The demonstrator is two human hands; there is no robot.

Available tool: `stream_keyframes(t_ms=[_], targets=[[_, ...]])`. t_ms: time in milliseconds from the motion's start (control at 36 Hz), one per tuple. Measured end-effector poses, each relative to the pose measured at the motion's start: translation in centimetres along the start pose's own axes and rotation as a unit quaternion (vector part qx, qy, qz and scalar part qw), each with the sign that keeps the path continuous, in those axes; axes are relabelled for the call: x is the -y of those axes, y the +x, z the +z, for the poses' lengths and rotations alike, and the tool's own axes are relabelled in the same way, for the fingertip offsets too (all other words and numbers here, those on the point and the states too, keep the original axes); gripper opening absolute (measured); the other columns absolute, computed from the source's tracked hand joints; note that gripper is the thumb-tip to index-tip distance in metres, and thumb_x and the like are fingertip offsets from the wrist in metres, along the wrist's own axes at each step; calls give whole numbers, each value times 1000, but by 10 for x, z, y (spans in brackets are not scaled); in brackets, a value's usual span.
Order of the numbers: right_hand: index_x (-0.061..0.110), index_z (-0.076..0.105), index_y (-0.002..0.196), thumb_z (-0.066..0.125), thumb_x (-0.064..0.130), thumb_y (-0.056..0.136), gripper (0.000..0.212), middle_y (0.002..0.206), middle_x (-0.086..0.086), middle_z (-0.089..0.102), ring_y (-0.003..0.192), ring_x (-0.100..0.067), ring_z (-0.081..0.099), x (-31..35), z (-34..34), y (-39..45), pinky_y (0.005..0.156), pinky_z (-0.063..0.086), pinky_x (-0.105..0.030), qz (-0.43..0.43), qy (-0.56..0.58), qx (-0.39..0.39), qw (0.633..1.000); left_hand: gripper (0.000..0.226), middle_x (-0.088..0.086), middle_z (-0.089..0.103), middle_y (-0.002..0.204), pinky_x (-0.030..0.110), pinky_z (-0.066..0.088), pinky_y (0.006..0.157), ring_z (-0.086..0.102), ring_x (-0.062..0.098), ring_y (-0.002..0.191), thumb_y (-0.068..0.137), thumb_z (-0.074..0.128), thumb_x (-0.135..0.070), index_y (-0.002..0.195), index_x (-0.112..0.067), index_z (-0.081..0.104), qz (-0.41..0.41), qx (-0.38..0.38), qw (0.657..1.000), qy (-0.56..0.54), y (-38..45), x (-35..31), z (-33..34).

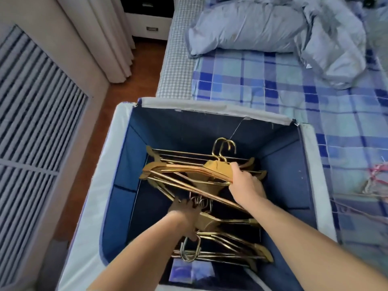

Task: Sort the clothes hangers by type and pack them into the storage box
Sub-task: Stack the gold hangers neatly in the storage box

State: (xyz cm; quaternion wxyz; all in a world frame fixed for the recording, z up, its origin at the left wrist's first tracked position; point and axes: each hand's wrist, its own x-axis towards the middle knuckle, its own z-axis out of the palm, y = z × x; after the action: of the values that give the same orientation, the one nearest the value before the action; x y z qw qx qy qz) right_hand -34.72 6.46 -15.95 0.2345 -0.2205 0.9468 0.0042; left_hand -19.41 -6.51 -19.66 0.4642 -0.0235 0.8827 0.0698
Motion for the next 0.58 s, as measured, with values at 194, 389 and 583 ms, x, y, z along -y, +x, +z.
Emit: stream_keyframes(t_ms=[194,389,583], targets=[[28,21,149,65,12,92,73,118,-8,64,98,-24,67,18,13,8,69,54,-32,-58,-12,-7,998,78,19,37,154,57,21,120,33,40,143,91,65,-47,154,-21,26,-18,14,999,-29,-18,-12,11],[24,22,146,67,6,88,76,124,-11,61,108,-29,63,22,9,29,81,54,-36,-108,-41,-17,993,71,25,32,148,53,36,108,40,43,130,92,61,-16,151,-19,22,9,31,999,-1,-42,-35,18],[23,22,148,74,5,83,85,112,-9,63,96,-25,66,27,24,44,73,55,-34,-140,-67,19,988,72,23,25,156,54,29,117,32,43,140,92,63,-11,152,-20,23,19,10,1000,-8,-42,-25,21]])
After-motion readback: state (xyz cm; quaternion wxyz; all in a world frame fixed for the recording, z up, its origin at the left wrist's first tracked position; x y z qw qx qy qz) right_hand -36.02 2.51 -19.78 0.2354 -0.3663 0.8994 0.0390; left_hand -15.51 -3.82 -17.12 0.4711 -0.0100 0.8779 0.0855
